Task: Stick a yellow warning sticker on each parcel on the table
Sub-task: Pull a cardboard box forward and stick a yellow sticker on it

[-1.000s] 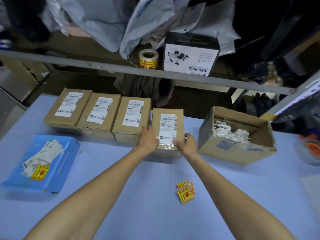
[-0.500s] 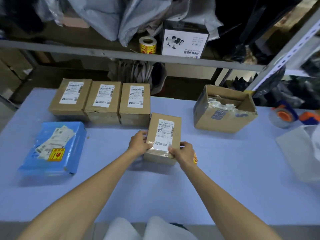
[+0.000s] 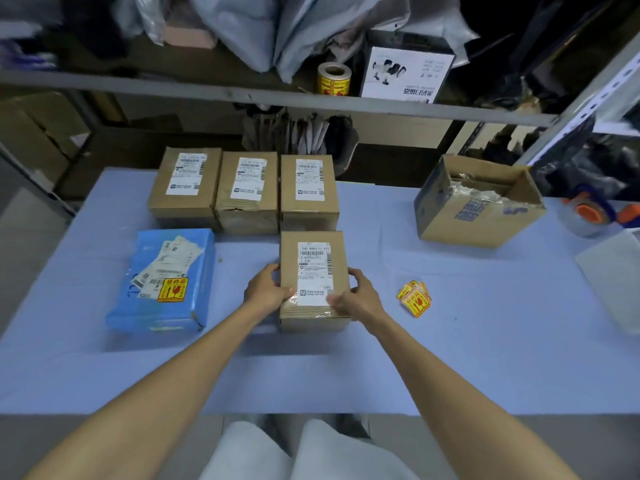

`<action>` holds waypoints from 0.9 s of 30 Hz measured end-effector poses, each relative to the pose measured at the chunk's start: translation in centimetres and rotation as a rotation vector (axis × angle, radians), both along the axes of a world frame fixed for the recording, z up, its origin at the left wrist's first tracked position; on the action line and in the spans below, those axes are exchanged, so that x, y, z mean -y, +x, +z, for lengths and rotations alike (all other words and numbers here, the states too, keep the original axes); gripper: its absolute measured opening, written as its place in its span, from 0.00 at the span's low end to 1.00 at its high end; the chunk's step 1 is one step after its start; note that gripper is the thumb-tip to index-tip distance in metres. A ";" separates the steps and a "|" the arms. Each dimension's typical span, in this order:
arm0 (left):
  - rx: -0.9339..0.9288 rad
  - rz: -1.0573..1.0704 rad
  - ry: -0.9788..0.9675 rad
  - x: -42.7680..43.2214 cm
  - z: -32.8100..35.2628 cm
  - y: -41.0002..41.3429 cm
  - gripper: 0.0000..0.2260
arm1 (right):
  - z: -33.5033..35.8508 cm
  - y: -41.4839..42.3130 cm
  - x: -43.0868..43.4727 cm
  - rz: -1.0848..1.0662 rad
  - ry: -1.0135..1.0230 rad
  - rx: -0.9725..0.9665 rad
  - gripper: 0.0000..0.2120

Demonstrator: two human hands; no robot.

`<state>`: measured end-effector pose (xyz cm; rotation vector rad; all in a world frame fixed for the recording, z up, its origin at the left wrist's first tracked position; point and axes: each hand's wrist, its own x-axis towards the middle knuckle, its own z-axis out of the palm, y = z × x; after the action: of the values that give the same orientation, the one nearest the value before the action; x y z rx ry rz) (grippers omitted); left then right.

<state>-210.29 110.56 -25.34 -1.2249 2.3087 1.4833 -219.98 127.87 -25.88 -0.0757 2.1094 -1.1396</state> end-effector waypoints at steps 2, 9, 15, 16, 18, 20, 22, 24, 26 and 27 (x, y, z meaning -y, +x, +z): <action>0.001 -0.005 0.010 0.6 0.1 0.4 0.29 | -0.3 0.5 0.7 -0.001 0.008 -0.039 0.31; -0.042 0.064 0.029 0.3 0.1 1.0 0.28 | -0.7 0.2 1.1 0.059 -0.009 -0.150 0.36; -0.032 0.070 -0.034 -0.2 0.0 0.6 0.25 | -1.2 -0.1 0.8 0.100 -0.023 -0.166 0.32; -0.030 0.070 -0.044 -0.3 0.0 0.5 0.25 | -1.4 -0.3 0.7 0.111 -0.023 -0.165 0.32; -0.036 0.070 -0.046 -0.4 0.0 0.2 0.24 | -1.3 -0.7 0.5 0.144 -0.018 -0.178 0.33; -0.043 0.069 -0.036 -0.5 -0.1 0.0 0.24 | -1.0 -1.3 0.2 0.180 -0.021 -0.175 0.32; -0.036 0.062 -0.043 -0.6 -0.1 -0.1 0.24 | -0.8 -1.9 -0.4 0.219 -0.037 -0.148 0.30; -0.025 0.059 -0.045 -0.8 -0.2 -0.2 0.25 | -1.0 -2.4 -1.3 0.218 -0.002 -0.191 0.25; -0.017 0.061 -0.047 -1.0 -0.2 -0.2 0.26 | -1.5 -3.0 -2.9 0.160 0.155 -0.356 0.20; -0.014 0.062 -0.054 -1.1 -0.2 -0.2 0.26 | -1.9 -3.4 -4.0 0.144 0.289 -0.451 0.17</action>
<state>-210.53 111.66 -25.50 -1.3159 2.3545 1.4623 -223.43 131.83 -27.77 -0.3722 2.5963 -0.7727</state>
